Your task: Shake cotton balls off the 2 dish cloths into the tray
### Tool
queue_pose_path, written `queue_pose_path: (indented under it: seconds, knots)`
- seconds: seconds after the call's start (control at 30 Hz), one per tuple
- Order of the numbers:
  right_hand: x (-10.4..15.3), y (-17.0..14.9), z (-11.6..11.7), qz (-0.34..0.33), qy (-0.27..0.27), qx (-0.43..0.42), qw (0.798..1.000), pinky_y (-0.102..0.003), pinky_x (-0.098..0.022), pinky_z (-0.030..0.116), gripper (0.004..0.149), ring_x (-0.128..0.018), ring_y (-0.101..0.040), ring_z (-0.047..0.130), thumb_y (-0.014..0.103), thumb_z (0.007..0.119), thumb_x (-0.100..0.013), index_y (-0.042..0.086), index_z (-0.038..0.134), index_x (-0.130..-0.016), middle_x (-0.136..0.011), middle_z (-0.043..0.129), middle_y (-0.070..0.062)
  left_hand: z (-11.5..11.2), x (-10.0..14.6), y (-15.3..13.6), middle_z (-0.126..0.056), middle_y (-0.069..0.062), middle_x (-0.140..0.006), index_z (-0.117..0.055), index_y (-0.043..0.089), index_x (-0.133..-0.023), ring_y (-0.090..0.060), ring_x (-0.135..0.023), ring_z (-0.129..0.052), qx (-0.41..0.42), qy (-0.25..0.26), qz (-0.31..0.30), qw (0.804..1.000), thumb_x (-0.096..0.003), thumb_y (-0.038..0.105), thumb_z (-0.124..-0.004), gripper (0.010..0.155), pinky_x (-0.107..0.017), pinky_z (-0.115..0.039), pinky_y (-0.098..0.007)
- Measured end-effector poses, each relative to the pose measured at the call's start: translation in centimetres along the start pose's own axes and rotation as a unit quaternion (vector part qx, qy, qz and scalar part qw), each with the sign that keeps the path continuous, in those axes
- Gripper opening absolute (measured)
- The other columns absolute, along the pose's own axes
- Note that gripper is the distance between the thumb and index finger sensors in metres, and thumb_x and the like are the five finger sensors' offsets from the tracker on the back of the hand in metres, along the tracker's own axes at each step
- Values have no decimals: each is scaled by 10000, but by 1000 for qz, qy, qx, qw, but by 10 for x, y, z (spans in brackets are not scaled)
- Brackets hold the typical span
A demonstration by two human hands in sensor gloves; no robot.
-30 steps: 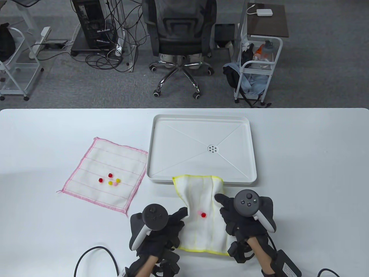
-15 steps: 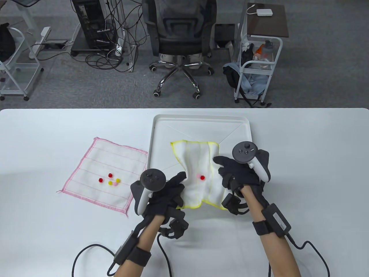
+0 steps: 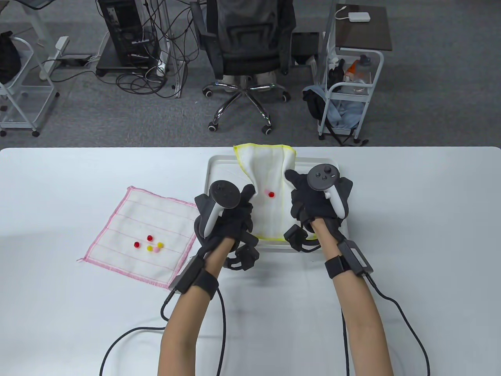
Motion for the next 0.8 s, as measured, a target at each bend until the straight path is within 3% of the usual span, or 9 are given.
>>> queue_pose_path:
  seconds: [0.1, 0.23, 0.33, 0.43, 0.57, 0.63, 0.7, 0.77, 0.8]
  knots:
    - [0, 6, -3, -32, 7, -58, 998, -400, -784, 549, 571, -998, -243, 511, 145, 647, -580, 453, 436, -1011, -1128, 341, 46, 3, -5, 5, -635, 28, -1100, -386, 584, -1037, -165, -810, -958, 27, 1, -14, 1000, -604, 359, -649, 554, -574, -913, -257]
    - [11, 15, -10, -95, 0, -116, 989, -389, -845, 365, 611, -1020, -209, 313, 166, 593, -596, 530, 311, -999, -1106, 154, 81, -1, -3, 10, -428, 59, -1196, -267, 605, -1041, -225, -1067, -693, 97, -13, -75, 992, -618, 374, -626, 601, -809, -665, -467]
    - [18, 13, -7, -156, -24, -174, 972, -388, -857, 319, 617, -1011, -189, 290, 170, 589, -592, 560, 312, -981, -1090, 162, 108, -19, -4, 9, -329, 80, -1224, -236, 631, -1034, -230, -1152, -503, 167, -18, -108, 980, -621, 377, -630, 625, -846, -480, -544]
    - [6, 0, 9, -120, 6, -98, 988, -414, -838, 325, 624, -997, -224, 293, 159, 590, -589, 529, 292, -994, -1087, 161, 67, -37, -13, 0, -262, 16, -1222, -204, 594, -1043, -334, -1134, -407, 151, -48, -82, 984, -617, 364, -623, 640, -828, -428, -563]
    - [23, 7, -1, -192, -16, -212, 958, -400, -848, 336, 605, -1009, -197, 324, 163, 599, -589, 551, 344, -977, -1093, 219, 105, -28, -5, 14, -182, 81, -1237, -154, 638, -1028, -270, -1172, -310, 199, -37, -140, 969, -631, 395, -601, 645, -866, -353, -532]
    - [16, 3, 4, -159, 1, -144, 977, -413, -839, 347, 615, -1004, -216, 329, 164, 598, -589, 533, 311, -988, -1094, 209, 76, -24, -6, 14, -214, 49, -1227, -159, 613, -1037, -299, -1157, -336, 185, -30, -127, 974, -627, 388, -602, 644, -855, -374, -540]
    - [33, 9, -5, -213, -23, -192, 958, -407, -840, 356, 608, -1004, -210, 341, 167, 595, -588, 535, 321, -985, -1094, 228, 85, -17, 7, 23, -171, 50, -1228, -134, 600, -1042, -297, -1158, -327, 214, -24, -176, 960, -635, 400, -582, 638, -859, -373, -533]
    - [71, 23, -22, -312, -52, -295, 902, -421, -830, 375, 601, -997, -223, 369, 151, 608, -583, 524, 362, -984, -1094, 265, 75, -3, 34, 38, -168, 74, -1233, -138, 625, -1031, -276, -1169, -328, 287, 6, -250, 925, -631, 399, -597, 649, -867, -377, -537]
    - [77, 27, -26, -328, -73, -273, 902, -418, -835, 372, 596, -1004, -214, 370, 147, 609, -584, 534, 382, -976, -1097, 276, 93, 4, 38, 41, -216, 96, -1237, -162, 640, -1026, -248, -1182, -344, 294, 29, -257, 920, -629, 395, -608, 646, -876, -379, -540]
Point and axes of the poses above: the tracker on the back of each hand, its own y axis roughly to the thumb side, its own x axis roughly from the fingertips to the wrist, z = x × y, the point moved 5 cm from there along -x, roughly from the wrist to the fingertips
